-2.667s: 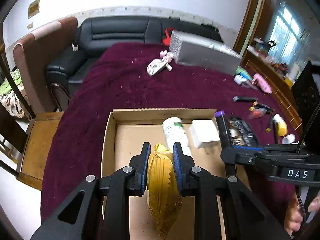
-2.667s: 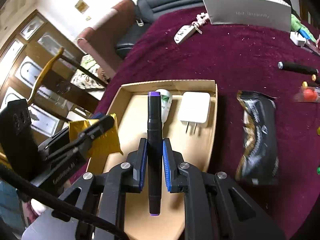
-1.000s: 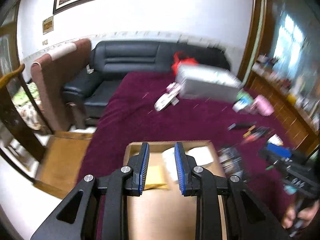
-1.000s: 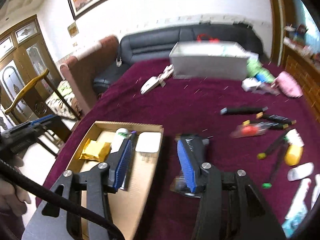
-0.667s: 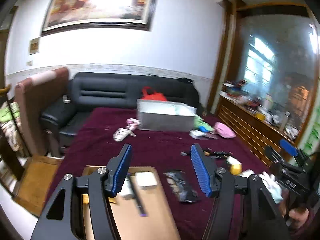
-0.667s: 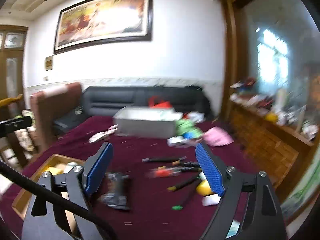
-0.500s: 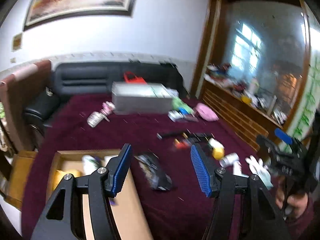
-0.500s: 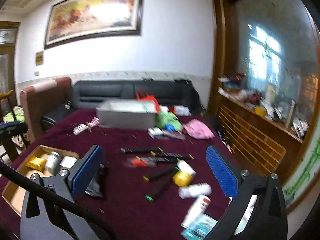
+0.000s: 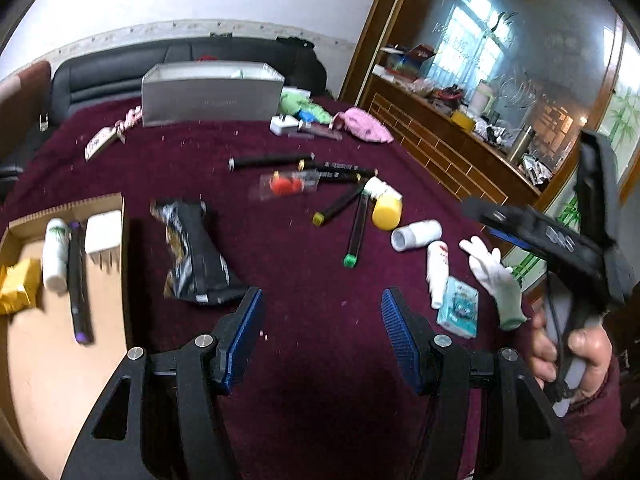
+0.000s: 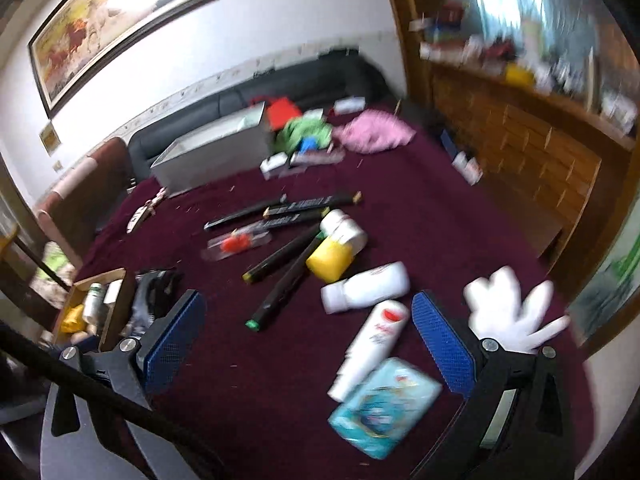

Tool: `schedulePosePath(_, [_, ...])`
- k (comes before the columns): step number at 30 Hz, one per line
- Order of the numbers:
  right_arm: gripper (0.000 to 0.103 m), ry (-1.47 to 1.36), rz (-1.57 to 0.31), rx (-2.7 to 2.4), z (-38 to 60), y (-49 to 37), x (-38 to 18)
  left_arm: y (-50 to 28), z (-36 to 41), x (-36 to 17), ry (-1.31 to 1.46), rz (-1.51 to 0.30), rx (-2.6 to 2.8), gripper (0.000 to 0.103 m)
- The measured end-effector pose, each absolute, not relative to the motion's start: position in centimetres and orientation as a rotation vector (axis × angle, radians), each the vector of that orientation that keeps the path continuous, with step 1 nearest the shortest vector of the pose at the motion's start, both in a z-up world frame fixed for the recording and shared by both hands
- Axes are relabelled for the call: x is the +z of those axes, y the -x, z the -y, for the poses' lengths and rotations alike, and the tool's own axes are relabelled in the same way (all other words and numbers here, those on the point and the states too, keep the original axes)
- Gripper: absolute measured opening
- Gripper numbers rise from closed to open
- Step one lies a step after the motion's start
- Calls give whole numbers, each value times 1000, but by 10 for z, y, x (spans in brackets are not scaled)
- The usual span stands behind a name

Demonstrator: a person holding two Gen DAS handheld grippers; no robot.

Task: Organize objects
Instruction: 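Withdraw both open grippers from the tray toward the remaining objects, then grasp the green-capped black marker with the right gripper while the left gripper grasps a yellow-capped marker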

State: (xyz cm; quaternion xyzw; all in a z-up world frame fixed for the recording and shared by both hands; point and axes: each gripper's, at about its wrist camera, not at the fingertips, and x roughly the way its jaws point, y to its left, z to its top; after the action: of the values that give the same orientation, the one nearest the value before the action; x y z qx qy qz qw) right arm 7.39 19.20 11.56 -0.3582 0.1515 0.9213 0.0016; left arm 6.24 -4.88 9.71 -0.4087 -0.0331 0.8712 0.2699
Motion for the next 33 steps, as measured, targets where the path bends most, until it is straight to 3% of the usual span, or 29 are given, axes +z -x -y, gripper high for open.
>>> schedulePosePath(7, [87,1400,-600,2813,-171,-26,70,-65,54,74,1179,81,2351,54])
schedulePosePath(20, [87,1453,-506,2755,-161,-10,56,-53,53,45,1237,94,2325,54])
schedulePosePath(26, [85,1512,-592,2698,-164,12,44,-48,58,36,1271,136,2313,54])
schedulePosePath(33, [61,1559,-558,2600,-165,38,32,-49,55,24,1304,149,2285,54])
